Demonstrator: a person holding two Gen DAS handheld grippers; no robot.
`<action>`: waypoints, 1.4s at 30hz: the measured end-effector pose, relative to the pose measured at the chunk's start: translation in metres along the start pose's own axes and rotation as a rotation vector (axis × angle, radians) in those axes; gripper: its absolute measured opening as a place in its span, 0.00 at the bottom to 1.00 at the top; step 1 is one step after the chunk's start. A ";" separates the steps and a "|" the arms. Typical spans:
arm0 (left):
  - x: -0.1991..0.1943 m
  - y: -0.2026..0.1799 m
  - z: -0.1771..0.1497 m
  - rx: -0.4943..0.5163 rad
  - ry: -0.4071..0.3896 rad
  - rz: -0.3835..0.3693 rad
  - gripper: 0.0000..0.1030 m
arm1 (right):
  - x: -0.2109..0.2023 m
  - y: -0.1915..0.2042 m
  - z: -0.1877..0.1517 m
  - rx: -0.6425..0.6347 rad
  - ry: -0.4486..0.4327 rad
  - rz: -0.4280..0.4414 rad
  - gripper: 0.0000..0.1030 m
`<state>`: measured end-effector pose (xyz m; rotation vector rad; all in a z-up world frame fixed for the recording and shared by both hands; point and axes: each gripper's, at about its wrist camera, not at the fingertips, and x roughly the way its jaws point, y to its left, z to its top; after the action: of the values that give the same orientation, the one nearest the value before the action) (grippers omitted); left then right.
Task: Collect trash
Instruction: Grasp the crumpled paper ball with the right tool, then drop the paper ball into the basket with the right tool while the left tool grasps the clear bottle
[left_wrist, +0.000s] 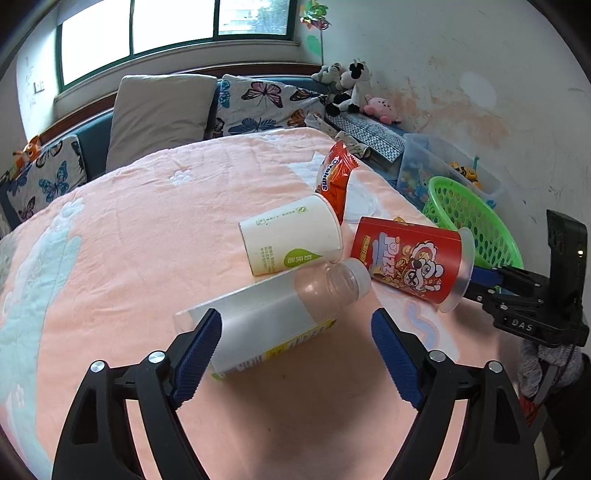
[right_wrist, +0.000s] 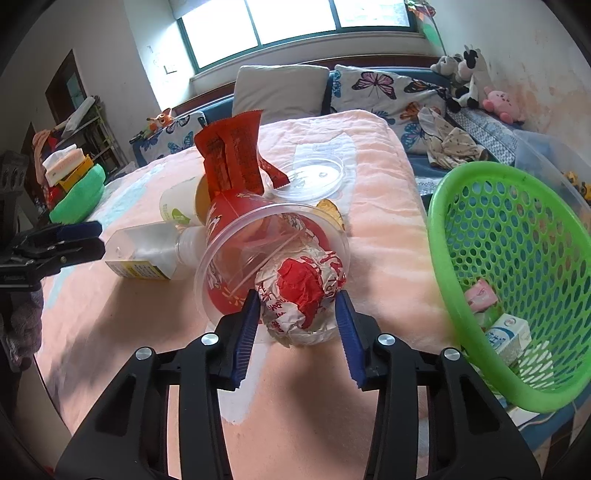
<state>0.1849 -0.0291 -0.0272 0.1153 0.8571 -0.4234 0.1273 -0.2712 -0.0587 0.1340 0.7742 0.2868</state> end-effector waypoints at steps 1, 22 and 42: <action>0.001 0.000 0.001 0.013 0.001 -0.001 0.80 | -0.001 0.001 0.000 -0.006 -0.004 -0.005 0.38; 0.030 0.004 0.010 0.216 0.043 0.001 0.89 | -0.045 -0.010 -0.019 0.057 -0.012 -0.039 0.32; 0.062 0.002 0.015 0.326 0.191 -0.174 0.89 | -0.051 -0.012 -0.026 0.103 0.005 -0.055 0.33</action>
<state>0.2325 -0.0507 -0.0644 0.3888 0.9841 -0.7229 0.0762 -0.2979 -0.0458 0.2092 0.7970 0.1954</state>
